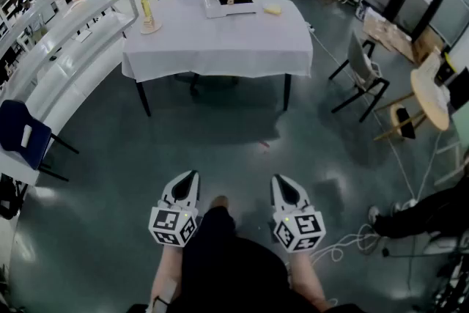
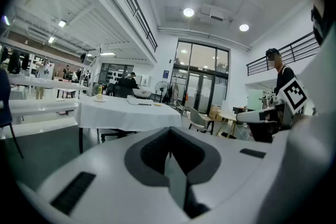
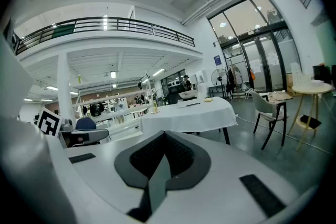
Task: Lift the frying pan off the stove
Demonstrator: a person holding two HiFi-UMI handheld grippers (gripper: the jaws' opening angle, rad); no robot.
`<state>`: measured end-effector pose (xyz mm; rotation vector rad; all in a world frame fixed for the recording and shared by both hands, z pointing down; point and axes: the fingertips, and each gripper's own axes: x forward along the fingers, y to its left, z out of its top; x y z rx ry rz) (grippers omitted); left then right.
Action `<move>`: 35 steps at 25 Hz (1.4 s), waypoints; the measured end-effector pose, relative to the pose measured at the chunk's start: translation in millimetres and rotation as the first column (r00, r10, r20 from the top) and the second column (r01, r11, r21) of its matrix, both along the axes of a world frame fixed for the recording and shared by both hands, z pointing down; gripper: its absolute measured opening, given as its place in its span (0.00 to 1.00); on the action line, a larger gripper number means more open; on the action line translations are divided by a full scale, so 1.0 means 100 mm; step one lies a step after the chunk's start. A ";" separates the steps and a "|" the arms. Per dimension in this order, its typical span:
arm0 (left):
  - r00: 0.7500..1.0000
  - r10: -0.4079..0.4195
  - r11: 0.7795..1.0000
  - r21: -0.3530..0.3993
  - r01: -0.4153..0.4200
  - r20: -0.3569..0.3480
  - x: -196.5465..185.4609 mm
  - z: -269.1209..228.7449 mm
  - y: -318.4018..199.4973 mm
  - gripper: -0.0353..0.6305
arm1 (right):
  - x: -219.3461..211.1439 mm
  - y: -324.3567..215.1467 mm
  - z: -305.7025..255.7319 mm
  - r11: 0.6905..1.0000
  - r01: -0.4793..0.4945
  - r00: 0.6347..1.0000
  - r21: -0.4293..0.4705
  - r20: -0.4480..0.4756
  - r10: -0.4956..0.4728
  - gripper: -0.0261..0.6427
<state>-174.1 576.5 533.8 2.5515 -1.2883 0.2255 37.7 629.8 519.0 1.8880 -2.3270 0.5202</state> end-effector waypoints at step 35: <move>0.995 -0.046 0.999 0.010 0.047 -0.093 -0.10 -0.08 -0.16 0.47 | -0.07 -0.19 -0.09 0.999 -0.009 0.997 0.046 0.071 0.006 0.48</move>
